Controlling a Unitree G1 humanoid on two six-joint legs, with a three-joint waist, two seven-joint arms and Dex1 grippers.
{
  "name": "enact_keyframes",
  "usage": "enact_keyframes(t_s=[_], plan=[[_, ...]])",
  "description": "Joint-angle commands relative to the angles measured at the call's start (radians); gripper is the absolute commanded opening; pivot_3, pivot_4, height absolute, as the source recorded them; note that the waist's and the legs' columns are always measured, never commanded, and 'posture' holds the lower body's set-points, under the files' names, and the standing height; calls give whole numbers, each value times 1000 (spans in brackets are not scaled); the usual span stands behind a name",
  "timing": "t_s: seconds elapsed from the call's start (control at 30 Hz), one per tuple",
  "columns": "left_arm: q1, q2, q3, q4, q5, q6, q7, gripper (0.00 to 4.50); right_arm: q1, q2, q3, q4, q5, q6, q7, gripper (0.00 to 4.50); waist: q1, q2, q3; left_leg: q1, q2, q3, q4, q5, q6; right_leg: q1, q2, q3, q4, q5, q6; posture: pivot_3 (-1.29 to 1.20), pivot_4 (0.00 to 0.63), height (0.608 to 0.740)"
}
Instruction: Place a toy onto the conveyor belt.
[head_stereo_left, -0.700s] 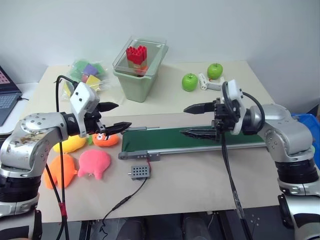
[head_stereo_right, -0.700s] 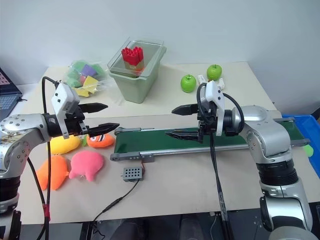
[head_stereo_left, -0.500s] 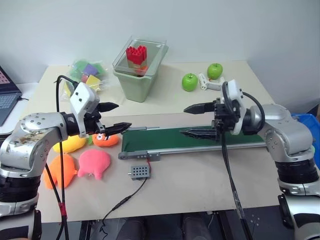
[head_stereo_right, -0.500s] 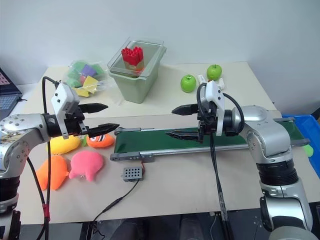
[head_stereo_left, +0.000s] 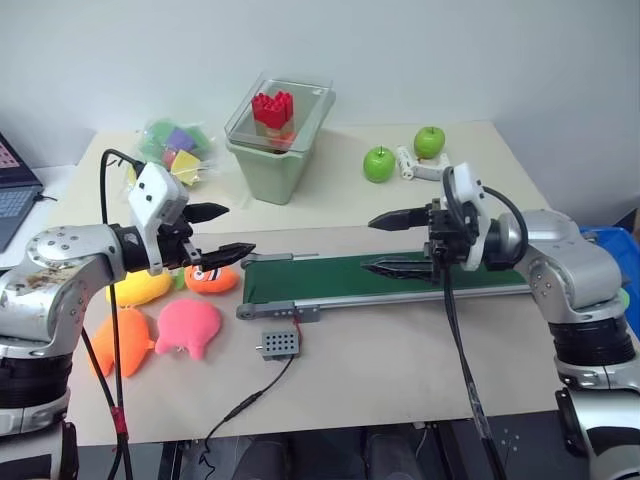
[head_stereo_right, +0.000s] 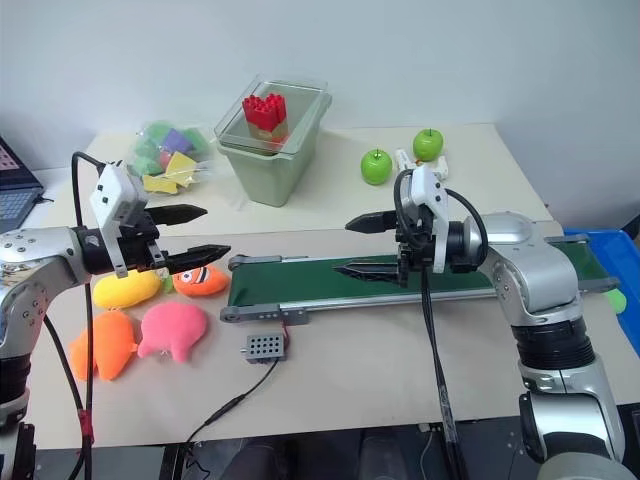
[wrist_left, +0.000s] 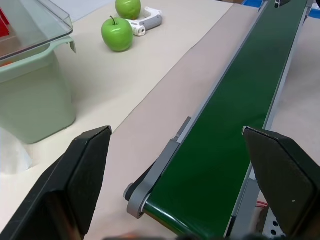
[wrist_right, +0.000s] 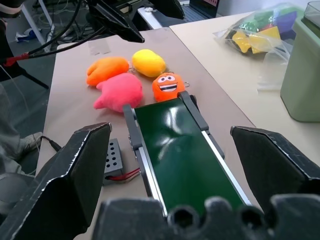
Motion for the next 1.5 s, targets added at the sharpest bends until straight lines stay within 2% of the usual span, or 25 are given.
enact_keyframes(t_s=[0.03, 0.2, 0.3, 0.4, 0.53, 0.7, 0.83, 0.97, 1.2, 1.5], plan=[[44, 23, 147, -6, -76, 66, 22, 4487, -27, -5, -22, -10, 6, -25, 14, 4500, -8, 0, 0, 0, 0, 0, 0, 0, 0, -1, 0, 0, 0, 0, 0, 0, 150, 740], [158, 11, 445, 125, -260, 293, 70, 4487, -42, 4, -9, 12, -4, -31, 26, 4500, -23, 0, 0, 1, 0, 0, 0, 0, 0, -1, 0, 0, 2, 0, 0, 0, 150, 740], [223, 3, 537, 165, -331, 380, 81, 4487, -48, 9, -1, 24, -9, -38, 31, 4500, -25, 0, 0, 1, 0, 0, 0, 0, 0, -1, 0, 0, 2, 0, 0, 0, 150, 740], [353, -36, 695, 202, -482, 510, 49, 4487, -65, 15, -1, 31, 4, -30, 47, 4500, -21, 0, 0, 1, 0, 0, 0, 0, 0, -1, -1, 0, 2, 0, 0, 0, 150, 740], [508, -59, 793, 270, -537, 579, 55, 4487, -74, 14, 5, 36, 0, -27, 69, 4500, -26, 0, 0, 1, 0, 0, -1, -1, -2, -3, -1, -1, 2, 0, 0, 0, 150, 740], [616, -73, 980, 544, -599, 635, 97, 4487, -69, 6, 11, 51, -21, -37, 82, 4500, -16, 0, 0, 2, 1, 0, -1, 0, -3, -3, 0, -1, 2, 2, -3, 0, 150, 740], [702, -70, 1008, 712, -562, 598, 80, 4487, -73, 11, 11, 53, -24, -36, 84, 4500, -14, 0, 0, 4, 1, 1, -1, 0, -3, -2, 0, -1, 2, 2, -3, 0, 150, 740], [750, -104, 951, 749, -506, 532, 84, 4487, -76, 10, 10, 56, -28, -38, 87, 4500, -9, 0, -1, 4, 1, 1, -1, 0, -4, -2, -1, -2, 1, 2, -3, 0, 150, 740], [709, -157, 907, 834, -487, 504, 138, 4487, -79, 5, 5, 61, -36, -40, 79, 4500, -7, -1, -1, 5, 2, 2, -1, -1, -5, -1, -1, -1, 0, 2, -4, 0, 150, 740], [632, -172, 840, 892, -468, 483, 159, 4487, -70, -16, -8, 40, -32, -28, 70, 4500, -7, -1, -1, 6, 2, 2, -1, -1, -5, -2, -1, -1, 0, 2, -4, 0, 150, 740]])
